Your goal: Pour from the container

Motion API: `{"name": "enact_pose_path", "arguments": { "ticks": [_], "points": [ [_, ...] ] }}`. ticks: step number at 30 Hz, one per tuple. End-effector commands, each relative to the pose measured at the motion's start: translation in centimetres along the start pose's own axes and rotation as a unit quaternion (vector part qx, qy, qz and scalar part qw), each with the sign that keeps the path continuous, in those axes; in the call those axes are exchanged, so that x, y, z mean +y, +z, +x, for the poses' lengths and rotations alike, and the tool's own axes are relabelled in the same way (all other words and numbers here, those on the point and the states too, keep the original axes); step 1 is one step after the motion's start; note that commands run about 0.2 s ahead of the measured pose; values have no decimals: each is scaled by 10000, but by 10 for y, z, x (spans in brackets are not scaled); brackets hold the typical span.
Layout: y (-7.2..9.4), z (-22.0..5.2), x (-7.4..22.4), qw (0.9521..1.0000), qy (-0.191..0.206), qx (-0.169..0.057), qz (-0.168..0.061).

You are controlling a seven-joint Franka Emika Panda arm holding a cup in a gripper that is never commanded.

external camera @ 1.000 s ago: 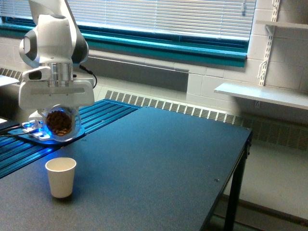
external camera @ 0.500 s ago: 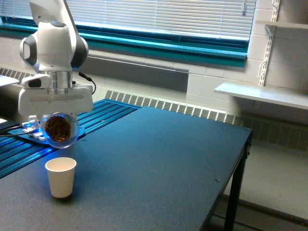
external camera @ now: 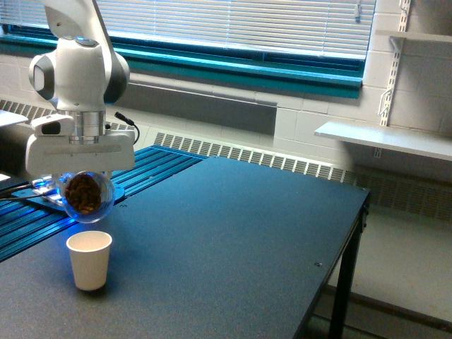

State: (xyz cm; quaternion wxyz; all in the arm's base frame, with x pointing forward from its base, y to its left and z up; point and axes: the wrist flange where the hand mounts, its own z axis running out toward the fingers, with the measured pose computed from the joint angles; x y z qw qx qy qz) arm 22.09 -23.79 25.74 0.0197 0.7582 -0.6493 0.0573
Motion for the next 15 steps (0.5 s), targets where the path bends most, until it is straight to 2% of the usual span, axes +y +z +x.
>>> {"name": "enact_pose_path", "arguments": {
  "ticks": [1, 15],
  "points": [
    [8, -4, 4, 9998, -55, -85, -143],
    [10, 0, -5, 9990, -288, -103, -316]
  ]
}}
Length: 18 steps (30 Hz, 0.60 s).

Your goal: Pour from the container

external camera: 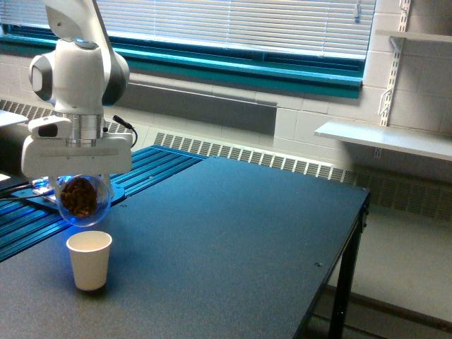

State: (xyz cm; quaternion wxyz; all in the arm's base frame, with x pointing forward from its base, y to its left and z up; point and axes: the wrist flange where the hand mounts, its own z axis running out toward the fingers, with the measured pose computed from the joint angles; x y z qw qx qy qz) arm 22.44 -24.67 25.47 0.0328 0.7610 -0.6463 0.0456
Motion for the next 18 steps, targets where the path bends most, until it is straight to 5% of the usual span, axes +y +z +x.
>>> {"name": "enact_pose_path", "arguments": {
  "ticks": [1, 18],
  "points": [
    [7, -9, -5, 9995, -259, -93, -156],
    [8, -3, -14, 9985, -387, -135, -370]
  ]
}}
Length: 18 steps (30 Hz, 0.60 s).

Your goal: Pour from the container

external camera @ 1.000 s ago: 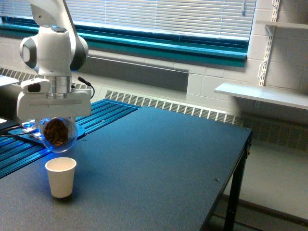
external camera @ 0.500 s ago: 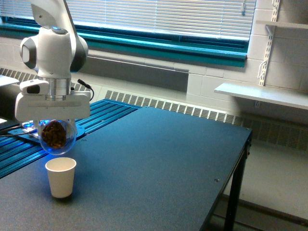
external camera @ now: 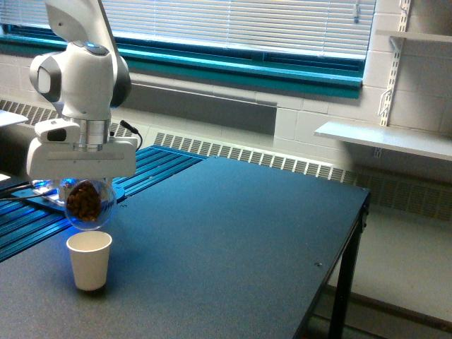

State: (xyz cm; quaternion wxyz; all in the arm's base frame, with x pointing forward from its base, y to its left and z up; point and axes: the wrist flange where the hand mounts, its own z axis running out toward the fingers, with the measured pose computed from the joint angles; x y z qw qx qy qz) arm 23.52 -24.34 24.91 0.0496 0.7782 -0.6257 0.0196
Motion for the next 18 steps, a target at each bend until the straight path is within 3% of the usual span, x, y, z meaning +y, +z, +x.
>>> {"name": "enact_pose_path", "arguments": {
  "ticks": [1, 18],
  "points": [
    [3, 0, -3, 9999, -101, -48, -100],
    [6, 14, -2, 9992, -139, -25, -370]
  ]
}}
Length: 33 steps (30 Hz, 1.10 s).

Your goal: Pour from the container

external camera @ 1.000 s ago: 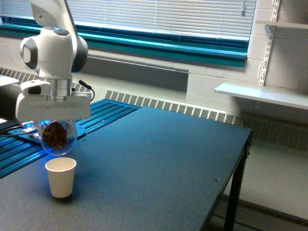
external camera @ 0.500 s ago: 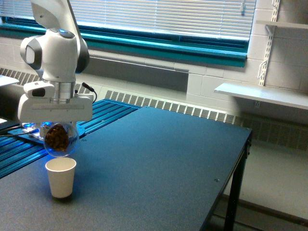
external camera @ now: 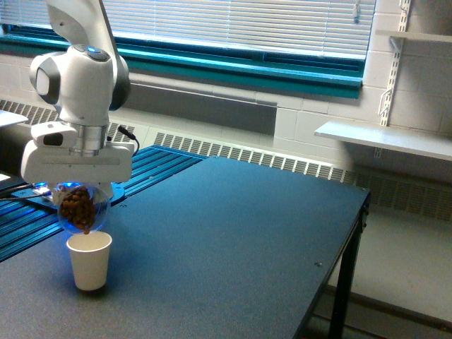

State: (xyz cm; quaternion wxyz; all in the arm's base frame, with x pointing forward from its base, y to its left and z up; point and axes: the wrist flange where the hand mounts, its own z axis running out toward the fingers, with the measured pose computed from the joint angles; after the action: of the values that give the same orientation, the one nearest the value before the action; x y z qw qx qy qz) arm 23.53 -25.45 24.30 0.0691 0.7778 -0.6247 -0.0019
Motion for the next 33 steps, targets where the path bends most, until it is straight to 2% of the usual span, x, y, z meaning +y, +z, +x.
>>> {"name": "enact_pose_path", "arguments": {
  "ticks": [1, 9, 33],
  "points": [
    [-1, 5, -4, 9999, -117, 32, -96],
    [-3, 10, -13, 9997, -196, 63, -125],
    [-1, 10, -27, 9986, -424, -31, -304]
  ]
}}
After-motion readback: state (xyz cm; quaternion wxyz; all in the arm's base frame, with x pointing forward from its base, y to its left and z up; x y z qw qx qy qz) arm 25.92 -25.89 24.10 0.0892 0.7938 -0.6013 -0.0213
